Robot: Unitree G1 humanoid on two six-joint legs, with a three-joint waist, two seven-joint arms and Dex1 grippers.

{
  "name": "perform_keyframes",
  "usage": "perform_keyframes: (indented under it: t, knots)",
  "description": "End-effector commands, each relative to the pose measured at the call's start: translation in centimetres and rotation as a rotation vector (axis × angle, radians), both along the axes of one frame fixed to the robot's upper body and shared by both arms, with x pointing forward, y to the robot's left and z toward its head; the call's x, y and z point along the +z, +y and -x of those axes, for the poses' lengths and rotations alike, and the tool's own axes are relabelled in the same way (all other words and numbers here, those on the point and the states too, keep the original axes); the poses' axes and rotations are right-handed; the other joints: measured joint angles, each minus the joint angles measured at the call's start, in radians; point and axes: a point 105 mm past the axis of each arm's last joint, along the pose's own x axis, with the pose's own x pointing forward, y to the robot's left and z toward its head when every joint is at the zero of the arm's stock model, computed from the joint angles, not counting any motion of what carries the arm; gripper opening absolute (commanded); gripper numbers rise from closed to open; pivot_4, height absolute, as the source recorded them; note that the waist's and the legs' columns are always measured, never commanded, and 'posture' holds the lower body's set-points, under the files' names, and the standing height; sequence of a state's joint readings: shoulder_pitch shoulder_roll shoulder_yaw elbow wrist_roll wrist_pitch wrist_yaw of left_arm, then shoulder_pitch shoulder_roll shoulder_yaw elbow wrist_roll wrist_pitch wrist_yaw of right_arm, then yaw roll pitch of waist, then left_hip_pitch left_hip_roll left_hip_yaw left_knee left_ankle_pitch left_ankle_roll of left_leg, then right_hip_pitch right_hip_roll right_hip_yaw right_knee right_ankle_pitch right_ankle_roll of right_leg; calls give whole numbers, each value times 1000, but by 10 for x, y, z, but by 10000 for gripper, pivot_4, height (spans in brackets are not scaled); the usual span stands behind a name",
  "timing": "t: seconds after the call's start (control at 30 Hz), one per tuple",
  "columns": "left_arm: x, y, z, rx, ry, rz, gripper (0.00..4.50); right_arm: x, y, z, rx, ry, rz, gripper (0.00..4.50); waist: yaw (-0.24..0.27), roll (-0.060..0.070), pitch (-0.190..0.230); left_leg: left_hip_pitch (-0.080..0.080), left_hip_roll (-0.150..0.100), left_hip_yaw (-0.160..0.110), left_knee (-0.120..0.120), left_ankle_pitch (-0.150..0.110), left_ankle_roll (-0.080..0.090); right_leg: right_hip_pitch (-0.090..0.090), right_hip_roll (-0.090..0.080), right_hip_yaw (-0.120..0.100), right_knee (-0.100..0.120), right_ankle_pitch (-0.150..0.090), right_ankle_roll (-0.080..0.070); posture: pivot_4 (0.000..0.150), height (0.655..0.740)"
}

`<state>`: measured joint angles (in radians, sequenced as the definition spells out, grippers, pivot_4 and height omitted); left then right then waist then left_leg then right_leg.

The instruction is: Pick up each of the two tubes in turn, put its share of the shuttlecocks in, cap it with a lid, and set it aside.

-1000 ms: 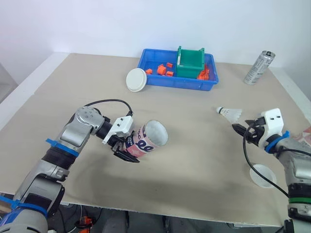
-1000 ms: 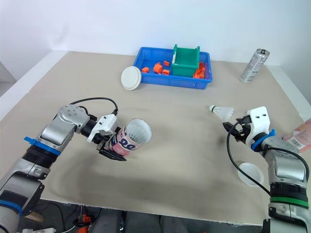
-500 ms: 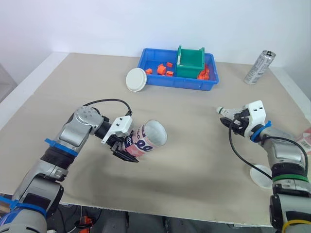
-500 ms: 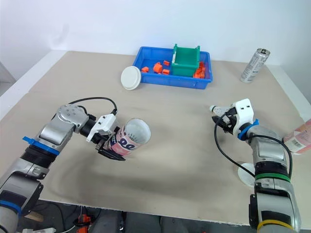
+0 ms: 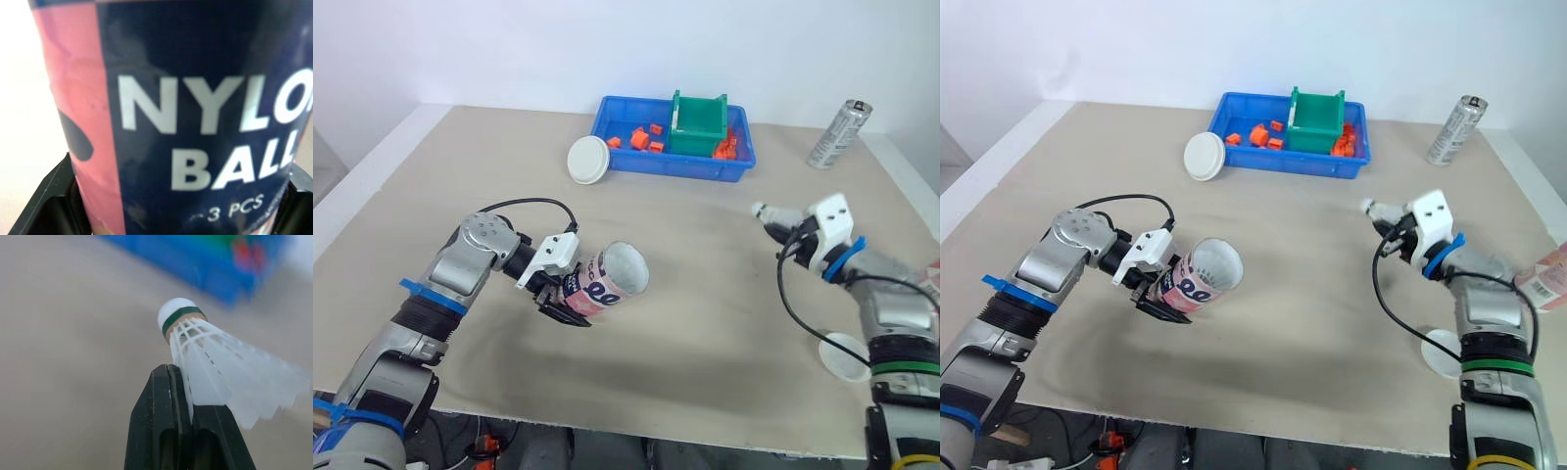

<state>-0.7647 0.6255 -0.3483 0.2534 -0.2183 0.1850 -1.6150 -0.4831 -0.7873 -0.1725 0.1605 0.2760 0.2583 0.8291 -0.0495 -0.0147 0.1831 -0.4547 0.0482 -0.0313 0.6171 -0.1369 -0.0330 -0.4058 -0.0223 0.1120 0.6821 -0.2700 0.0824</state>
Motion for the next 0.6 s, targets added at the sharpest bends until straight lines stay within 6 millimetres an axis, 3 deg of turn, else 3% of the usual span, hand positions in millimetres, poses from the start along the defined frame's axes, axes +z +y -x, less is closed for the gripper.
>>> perform_keyframes:
  t: [0.03, 0.1, 0.2, 0.6]
  knots:
    - [11, -1, 0, -11, -35, 22, 38525, 44, 65, 51, 350, -81, 139, 811, 1, 0, 0, 0, 0, 0, 0, 0, 0, 0, 1, 0, 0, 0, 0, 1500, 7275]
    - [11, -2, -1, -13, -34, 23, 38525, 50, 94, 82, 529, -79, 251, 811, 2, 0, 0, 0, 1, -1, 0, 0, 0, 0, 1, -1, 0, -1, -1, 1500, 7275]
    - [11, -3, -1, -17, -33, 24, 38525, 53, 117, 102, 652, -97, 424, 811, 1, 0, 0, 0, 1, -1, 0, 0, 0, 0, 0, -1, 0, -1, -1, 1500, 7275]
    - [12, -6, -2, -21, -33, 31, 38525, 55, 156, 111, 882, -164, 658, 811, 2, -1, 1, 0, 2, 2, 2, 0, -1, -2, -1, -1, -1, -1, -7, 1500, 7275]
